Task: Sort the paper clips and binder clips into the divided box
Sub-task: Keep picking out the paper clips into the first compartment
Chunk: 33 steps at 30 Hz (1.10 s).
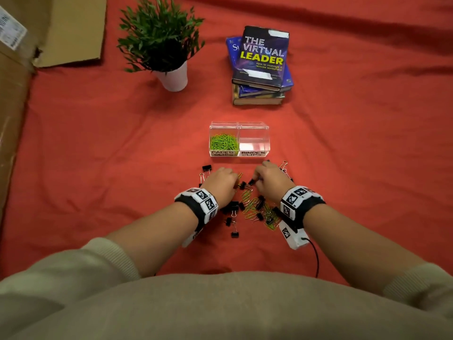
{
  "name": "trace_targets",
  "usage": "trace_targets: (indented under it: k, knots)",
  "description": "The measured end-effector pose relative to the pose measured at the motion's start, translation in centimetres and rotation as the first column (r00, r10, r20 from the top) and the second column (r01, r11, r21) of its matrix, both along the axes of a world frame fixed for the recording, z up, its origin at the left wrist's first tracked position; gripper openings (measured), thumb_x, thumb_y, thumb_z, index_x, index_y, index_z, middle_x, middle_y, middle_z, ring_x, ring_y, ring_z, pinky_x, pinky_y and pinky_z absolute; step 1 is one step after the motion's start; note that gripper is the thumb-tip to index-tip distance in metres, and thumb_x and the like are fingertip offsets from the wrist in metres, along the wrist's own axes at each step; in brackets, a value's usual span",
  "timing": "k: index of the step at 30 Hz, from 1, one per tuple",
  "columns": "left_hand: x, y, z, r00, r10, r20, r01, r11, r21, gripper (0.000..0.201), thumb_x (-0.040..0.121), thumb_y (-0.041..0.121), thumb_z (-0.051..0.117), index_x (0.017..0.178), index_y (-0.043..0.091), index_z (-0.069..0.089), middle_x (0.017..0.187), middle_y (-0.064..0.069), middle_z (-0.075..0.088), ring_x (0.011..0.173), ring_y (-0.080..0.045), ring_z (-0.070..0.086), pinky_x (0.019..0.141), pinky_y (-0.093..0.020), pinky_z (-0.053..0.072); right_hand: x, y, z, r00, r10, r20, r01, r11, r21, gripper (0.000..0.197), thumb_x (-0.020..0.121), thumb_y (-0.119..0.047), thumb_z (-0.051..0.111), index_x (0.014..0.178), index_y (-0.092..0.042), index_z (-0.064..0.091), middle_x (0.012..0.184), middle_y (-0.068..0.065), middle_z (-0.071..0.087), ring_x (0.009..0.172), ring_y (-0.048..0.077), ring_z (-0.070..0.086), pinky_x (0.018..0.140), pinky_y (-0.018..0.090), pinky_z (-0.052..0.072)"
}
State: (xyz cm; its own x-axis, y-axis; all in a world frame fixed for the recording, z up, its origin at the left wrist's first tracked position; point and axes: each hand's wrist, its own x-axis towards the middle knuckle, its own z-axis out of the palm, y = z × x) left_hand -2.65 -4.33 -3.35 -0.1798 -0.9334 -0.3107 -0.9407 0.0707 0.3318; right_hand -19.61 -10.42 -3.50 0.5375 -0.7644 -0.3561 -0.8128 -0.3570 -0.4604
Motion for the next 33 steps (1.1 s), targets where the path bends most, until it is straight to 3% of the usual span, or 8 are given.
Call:
trace_targets:
  k: [4, 8, 14, 17, 20, 24, 28, 33]
  knots:
    - [-0.3, 0.4, -0.4, 0.992, -0.067, 0.107, 0.068, 0.998, -0.009, 0.025, 0.088, 0.008, 0.054, 0.113, 0.006, 0.057, 0.114, -0.010, 0.056, 0.110, -0.027, 0.047, 0.096, -0.035, 0.037, 2.6, -0.4, 0.6, 0.994, 0.109, 0.015, -0.109, 0.994, -0.012, 0.022, 0.084, -0.008, 0.053, 0.103, -0.008, 0.064, 0.101, 0.009, 0.054, 0.105, 0.026, 0.047, 0.088, 0.037, 0.046]
    - [0.0, 0.5, -0.6, 0.983, -0.093, 0.160, 0.094, 0.996, -0.002, 0.025, 0.090, 0.010, 0.053, 0.114, 0.007, 0.055, 0.116, -0.009, 0.054, 0.113, -0.027, 0.046, 0.097, -0.033, 0.035, 3.1, 0.2, 0.5, 0.964, 0.247, -0.096, -0.245, 0.969, 0.033, 0.025, 0.079, -0.015, 0.062, 0.102, -0.007, 0.060, 0.103, 0.009, 0.051, 0.104, 0.025, 0.043, 0.090, 0.036, 0.043]
    - [0.0, 0.8, -1.2, 0.976, -0.113, 0.188, 0.118, 0.993, -0.013, 0.025, 0.091, 0.010, 0.046, 0.115, 0.007, 0.051, 0.117, -0.010, 0.052, 0.112, -0.027, 0.045, 0.096, -0.035, 0.036, 1.5, 0.4, 0.4, 0.983, 0.180, -0.020, -0.180, 0.983, 0.020, 0.017, 0.080, -0.018, 0.061, 0.094, -0.009, 0.059, 0.101, 0.009, 0.056, 0.103, 0.024, 0.047, 0.090, 0.030, 0.041]
    - [0.2, 0.5, -0.9, 0.998, -0.006, 0.057, 0.007, 1.000, -0.008, 0.019, 0.092, 0.012, 0.045, 0.110, 0.005, 0.050, 0.114, -0.012, 0.054, 0.109, -0.029, 0.047, 0.094, -0.036, 0.036, 0.1, -0.2, 0.6, 0.995, 0.101, -0.015, -0.101, 0.994, -0.037, 0.016, 0.076, -0.017, 0.061, 0.090, -0.009, 0.056, 0.097, 0.009, 0.053, 0.098, 0.025, 0.047, 0.088, 0.035, 0.044]
    - [0.3, 0.0, -0.3, 0.971, 0.187, -0.150, -0.178, 0.982, 0.068, 0.013, 0.092, 0.010, 0.043, 0.103, 0.007, 0.048, 0.101, -0.015, 0.062, 0.093, -0.033, 0.058, 0.080, -0.039, 0.045, -0.6, -0.2, 0.7, 0.998, 0.059, -0.032, -0.062, 0.990, -0.123, 0.020, 0.076, -0.014, 0.061, 0.094, -0.009, 0.059, 0.103, 0.008, 0.050, 0.102, 0.024, 0.044, 0.088, 0.037, 0.045]
    - [-0.1, -0.2, 0.1, 0.927, 0.304, -0.218, -0.281, 0.951, 0.131, 0.019, 0.092, 0.009, 0.039, 0.109, 0.012, 0.046, 0.095, -0.011, 0.062, 0.084, -0.030, 0.059, 0.070, -0.032, 0.042, 0.6, 1.3, 0.7, 0.971, 0.237, -0.029, -0.239, 0.966, -0.099, 0.033, 0.077, -0.016, 0.059, 0.109, -0.007, 0.062, 0.107, 0.009, 0.051, 0.104, 0.025, 0.042, 0.094, 0.035, 0.040]
    - [-0.7, -0.3, -0.5, 0.968, 0.195, -0.158, -0.179, 0.978, 0.109, 0.017, 0.095, 0.017, 0.041, 0.106, 0.008, 0.050, 0.108, -0.012, 0.055, 0.099, -0.030, 0.054, 0.086, -0.040, 0.044, 0.9, 2.4, 0.1, 0.944, 0.314, -0.101, -0.322, 0.944, -0.071, 0.045, 0.077, -0.021, 0.062, 0.118, -0.004, 0.057, 0.116, 0.010, 0.048, 0.109, 0.026, 0.040, 0.097, 0.032, 0.035]
    - [-0.9, 0.1, -1.3, 0.999, 0.008, 0.040, -0.011, 0.997, 0.071, 0.027, 0.093, 0.023, 0.054, 0.112, 0.004, 0.049, 0.116, -0.013, 0.050, 0.110, -0.032, 0.051, 0.092, -0.042, 0.042, 0.5, 2.9, 0.1, 0.935, 0.338, -0.109, -0.346, 0.936, -0.069, 0.032, 0.086, -0.018, 0.055, 0.115, -0.004, 0.061, 0.112, 0.012, 0.052, 0.108, 0.028, 0.041, 0.097, 0.035, 0.036]
